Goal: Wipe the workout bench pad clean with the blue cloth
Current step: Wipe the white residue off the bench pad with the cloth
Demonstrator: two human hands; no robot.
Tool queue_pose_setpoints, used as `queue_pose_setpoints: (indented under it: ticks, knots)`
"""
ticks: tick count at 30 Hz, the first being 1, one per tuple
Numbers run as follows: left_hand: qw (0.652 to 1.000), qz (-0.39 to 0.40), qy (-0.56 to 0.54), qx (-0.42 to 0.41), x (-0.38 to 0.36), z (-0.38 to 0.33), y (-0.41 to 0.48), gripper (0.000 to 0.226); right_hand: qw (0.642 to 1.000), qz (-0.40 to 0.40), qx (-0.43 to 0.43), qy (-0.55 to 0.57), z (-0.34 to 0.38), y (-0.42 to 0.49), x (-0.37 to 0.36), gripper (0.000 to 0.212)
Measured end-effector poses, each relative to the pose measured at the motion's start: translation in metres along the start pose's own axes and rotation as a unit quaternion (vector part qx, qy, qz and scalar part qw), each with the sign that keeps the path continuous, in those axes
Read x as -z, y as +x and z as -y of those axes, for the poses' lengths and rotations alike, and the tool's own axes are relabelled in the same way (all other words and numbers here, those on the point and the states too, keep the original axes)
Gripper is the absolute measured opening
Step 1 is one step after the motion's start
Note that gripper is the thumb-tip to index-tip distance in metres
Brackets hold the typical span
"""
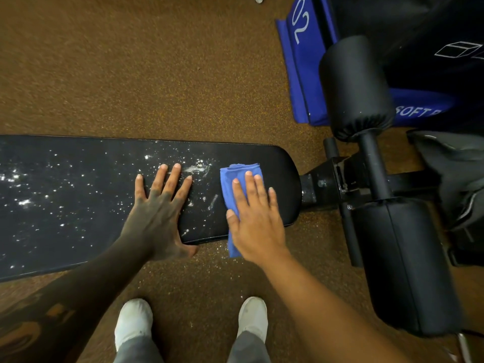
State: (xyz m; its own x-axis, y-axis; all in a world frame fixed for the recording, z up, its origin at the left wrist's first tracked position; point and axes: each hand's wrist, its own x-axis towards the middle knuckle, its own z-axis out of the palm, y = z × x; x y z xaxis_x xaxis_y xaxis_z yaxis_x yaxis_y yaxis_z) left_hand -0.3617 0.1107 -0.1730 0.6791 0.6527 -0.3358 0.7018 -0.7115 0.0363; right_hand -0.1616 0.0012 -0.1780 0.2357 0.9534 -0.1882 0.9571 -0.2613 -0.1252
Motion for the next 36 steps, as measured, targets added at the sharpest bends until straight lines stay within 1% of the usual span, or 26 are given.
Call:
queue_pose_setpoints:
  ticks: [3, 5, 6, 7, 10, 11, 12, 14, 15, 17, 19, 22, 29, 31, 36]
  knots:
    - [1.0, 0.005, -0.003, -0.005, 0.0, 0.003, 0.0, 0.153, 0.996, -0.003, -0.084, -0.009, -0.019, 0.015, 0.008, 0.065]
    - [1.0, 0.008, -0.003, -0.007, 0.001, 0.004, 0.0, 0.154, 0.993, -0.008, -0.12, 0.004, -0.009, 0.019, 0.008, 0.067]
    - [1.0, 0.008, -0.002, -0.006, 0.001, 0.004, -0.001, 0.154, 0.993, -0.012, -0.118, 0.012, 0.002, 0.017, 0.006, 0.068]
    - [1.0, 0.005, -0.001, -0.005, 0.001, 0.004, -0.001, 0.154, 0.995, -0.012, -0.097, 0.015, 0.013, 0.012, 0.002, 0.069]
    - [1.0, -0.003, -0.002, -0.004, 0.003, 0.005, -0.002, 0.154, 1.0, 0.006, 0.013, -0.004, 0.024, -0.003, -0.005, 0.068]
    - [1.0, -0.003, -0.004, -0.003, 0.003, 0.007, -0.002, 0.155, 1.0, 0.01, 0.026, -0.001, 0.017, -0.001, -0.004, 0.067]
    - [1.0, -0.004, -0.005, -0.003, 0.003, 0.008, -0.003, 0.156, 1.0, 0.012, 0.017, 0.003, 0.01, 0.005, -0.002, 0.066]
    - [1.0, -0.004, -0.006, -0.002, 0.002, 0.011, -0.004, 0.157, 0.999, 0.008, -0.032, 0.006, 0.003, 0.018, 0.004, 0.066]
    - [1.0, -0.004, -0.006, -0.001, 0.002, 0.011, -0.005, 0.157, 0.998, 0.006, -0.056, 0.009, 0.005, 0.022, 0.005, 0.066]
    - [1.0, -0.004, -0.007, 0.001, 0.0, 0.012, -0.006, 0.157, 0.997, 0.0, -0.069, 0.016, 0.021, 0.02, 0.003, 0.066]
    - [1.0, -0.004, -0.008, 0.004, 0.0, 0.012, -0.006, 0.156, 0.999, 0.003, -0.041, 0.011, 0.034, 0.005, -0.002, 0.067]
    - [1.0, -0.004, -0.011, 0.007, 0.0, 0.012, -0.006, 0.155, 1.0, 0.021, 0.0, -0.004, 0.033, -0.005, -0.002, 0.069]
    - [1.0, -0.003, -0.012, 0.014, -0.002, 0.014, -0.006, 0.156, 0.999, 0.03, -0.024, -0.002, 0.039, 0.061, 0.014, 0.07]
    - [1.0, -0.002, -0.017, 0.017, -0.002, 0.015, -0.007, 0.156, 0.999, 0.028, -0.024, 0.001, 0.042, 0.054, 0.013, 0.07]
    - [0.999, -0.003, -0.022, 0.025, -0.003, 0.015, -0.009, 0.155, 0.999, 0.037, 0.018, -0.006, 0.047, 0.011, 0.003, 0.07]
